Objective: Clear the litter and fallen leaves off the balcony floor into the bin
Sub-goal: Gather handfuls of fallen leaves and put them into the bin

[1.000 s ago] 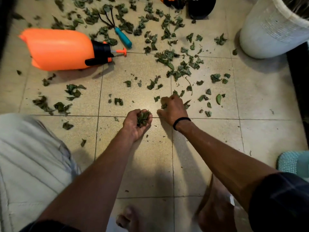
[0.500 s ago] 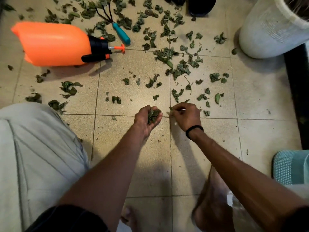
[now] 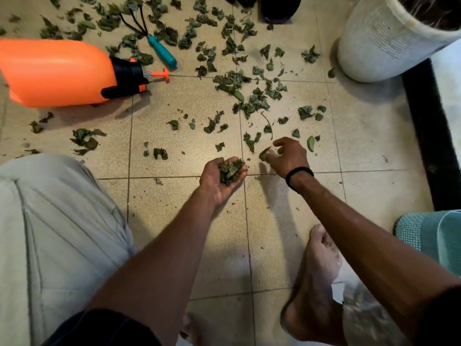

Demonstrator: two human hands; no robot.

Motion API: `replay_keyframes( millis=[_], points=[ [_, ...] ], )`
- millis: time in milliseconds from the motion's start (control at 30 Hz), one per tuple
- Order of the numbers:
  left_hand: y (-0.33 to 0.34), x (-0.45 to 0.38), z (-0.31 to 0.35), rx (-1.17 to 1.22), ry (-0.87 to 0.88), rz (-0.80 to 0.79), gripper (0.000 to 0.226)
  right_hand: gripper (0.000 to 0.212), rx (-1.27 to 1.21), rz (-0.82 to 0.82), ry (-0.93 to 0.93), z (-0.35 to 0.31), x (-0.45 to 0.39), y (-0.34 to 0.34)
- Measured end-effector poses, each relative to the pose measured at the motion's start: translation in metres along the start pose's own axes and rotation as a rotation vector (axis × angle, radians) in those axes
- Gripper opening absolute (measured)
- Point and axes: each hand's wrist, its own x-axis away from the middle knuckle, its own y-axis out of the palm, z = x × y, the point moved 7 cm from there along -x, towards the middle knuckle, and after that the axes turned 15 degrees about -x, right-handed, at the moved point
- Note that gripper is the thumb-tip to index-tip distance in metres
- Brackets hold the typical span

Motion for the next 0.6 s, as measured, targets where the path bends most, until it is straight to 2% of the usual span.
replay_keyframes(
  millis=[100,167,333,467,600],
  points=[
    [-0.009,-0.002,-0.001,0.009,0.002,0.013,0.044,0.086,0.162,-0.172,-0.012,0.001,-0.010,0.026],
    [-0.014,-0.002,0.000,0.010,0.004,0.024,0.045,0.091,0.240,-0.199,-0.075,-0.005,-0.015,0.042],
    [-0.028,0.003,0.009,0.025,0.043,0.076,0.045,0.070,0.403,-0.230,-0.214,-0.024,-0.022,0.065],
    [-0.040,0.004,0.015,0.072,0.067,0.123,0.044,0.039,0.499,-0.268,-0.441,-0.029,-0.007,0.074],
    [-0.041,0.005,0.017,0.079,0.080,0.125,0.040,0.030,0.588,-0.257,-0.584,-0.019,0.022,0.074]
  ],
)
